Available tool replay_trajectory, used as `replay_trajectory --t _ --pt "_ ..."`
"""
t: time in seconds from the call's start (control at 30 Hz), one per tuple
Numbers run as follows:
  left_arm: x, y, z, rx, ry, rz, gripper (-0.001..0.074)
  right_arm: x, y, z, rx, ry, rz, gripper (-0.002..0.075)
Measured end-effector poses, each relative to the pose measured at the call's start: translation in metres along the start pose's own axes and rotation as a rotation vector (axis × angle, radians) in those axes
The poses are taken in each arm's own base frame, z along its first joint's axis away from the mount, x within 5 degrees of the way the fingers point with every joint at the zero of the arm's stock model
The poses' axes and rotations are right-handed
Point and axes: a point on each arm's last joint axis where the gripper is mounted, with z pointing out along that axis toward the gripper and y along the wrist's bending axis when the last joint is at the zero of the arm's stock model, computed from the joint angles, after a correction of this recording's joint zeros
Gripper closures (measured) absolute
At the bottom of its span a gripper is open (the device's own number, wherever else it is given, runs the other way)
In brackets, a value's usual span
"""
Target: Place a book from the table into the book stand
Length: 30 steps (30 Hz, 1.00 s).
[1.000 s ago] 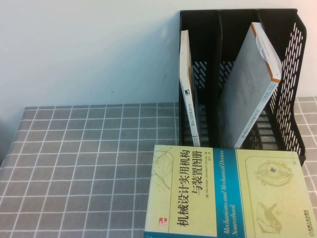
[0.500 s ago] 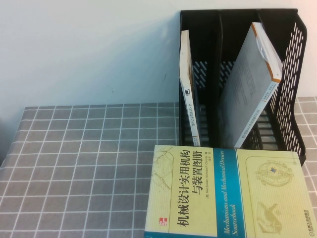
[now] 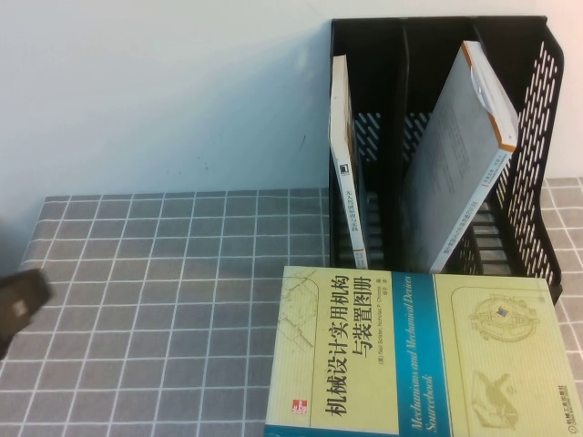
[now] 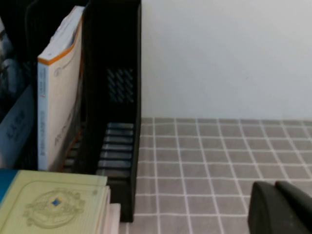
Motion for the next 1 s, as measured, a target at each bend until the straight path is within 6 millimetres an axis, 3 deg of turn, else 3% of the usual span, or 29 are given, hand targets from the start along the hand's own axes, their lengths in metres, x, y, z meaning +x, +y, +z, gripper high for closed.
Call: replay_trajectory --t 0.17,0.33,0.57,0.77,1.0 --pt "-0.002 -0.003 0.034 0.122 0.108 -0.095 0.0738 -0.009 0.005 0.034 -0.098 0.203 0.064 0.0729" --pt "0.003 -0.003 0.070 0.251 0.252 -0.137 0.0738 0.004 0.016 0.080 -0.258 0.461 0.069 0.0729" --pt "0.013 0.007 0.113 0.347 0.379 -0.183 0.0738 0.018 0.023 0.123 -0.383 0.607 0.054 0.0729" --pt "0.015 0.010 0.123 0.368 0.383 -0.183 0.0738 0.038 0.024 0.143 -0.409 0.703 0.055 0.0729" --pt "0.013 0.010 0.124 0.382 0.362 -0.174 0.0738 0.063 0.032 0.146 -0.479 0.717 0.103 0.0729"
